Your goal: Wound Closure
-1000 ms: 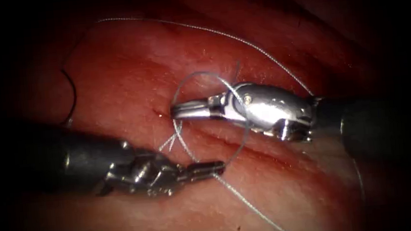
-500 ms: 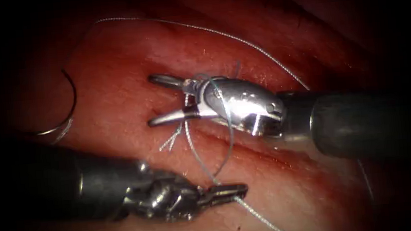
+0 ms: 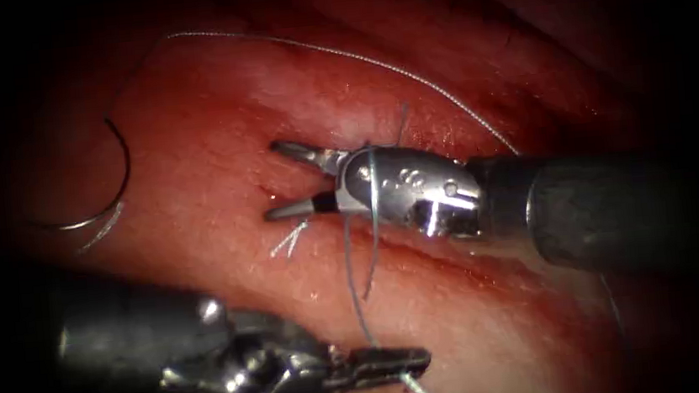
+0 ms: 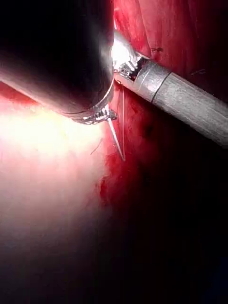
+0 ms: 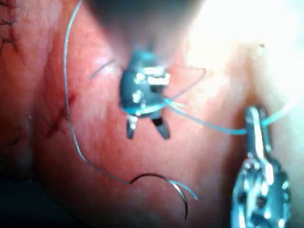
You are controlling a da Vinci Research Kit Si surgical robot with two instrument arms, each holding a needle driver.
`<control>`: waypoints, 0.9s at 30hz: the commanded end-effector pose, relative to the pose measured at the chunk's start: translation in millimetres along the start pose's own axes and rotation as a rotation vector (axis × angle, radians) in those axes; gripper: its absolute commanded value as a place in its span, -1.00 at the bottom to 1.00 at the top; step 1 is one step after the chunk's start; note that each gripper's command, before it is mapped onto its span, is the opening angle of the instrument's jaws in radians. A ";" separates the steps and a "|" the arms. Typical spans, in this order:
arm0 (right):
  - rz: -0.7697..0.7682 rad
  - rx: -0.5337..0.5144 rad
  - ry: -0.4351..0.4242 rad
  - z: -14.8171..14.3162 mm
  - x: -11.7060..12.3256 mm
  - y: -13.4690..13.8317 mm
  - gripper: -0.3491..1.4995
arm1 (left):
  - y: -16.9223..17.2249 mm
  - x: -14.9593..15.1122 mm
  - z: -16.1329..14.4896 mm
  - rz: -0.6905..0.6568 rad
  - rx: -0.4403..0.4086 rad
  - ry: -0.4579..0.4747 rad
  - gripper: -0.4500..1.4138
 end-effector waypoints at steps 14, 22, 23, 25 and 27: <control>-0.042 0.227 -0.006 -3.3 -3.1 -3.5 0.42 | -2.6 -3.4 -5.4 0.207 -0.141 -0.026 -1.00; -0.056 0.357 0.052 -2.9 -3.5 -5.2 0.36 | -3.2 -5.2 -5.1 0.305 -0.164 0.026 -1.00; -0.050 0.370 0.059 -2.9 -3.6 -5.3 0.35 | -3.4 -5.4 -5.0 0.316 -0.161 0.036 -1.00; -0.030 0.408 0.068 -2.8 -3.7 -5.7 0.35 | -3.7 -5.8 -4.9 0.357 -0.158 0.044 -1.00; -0.019 0.440 0.073 -2.9 -3.8 -5.8 0.27 | -3.9 -6.4 -4.9 0.381 -0.156 0.049 -1.00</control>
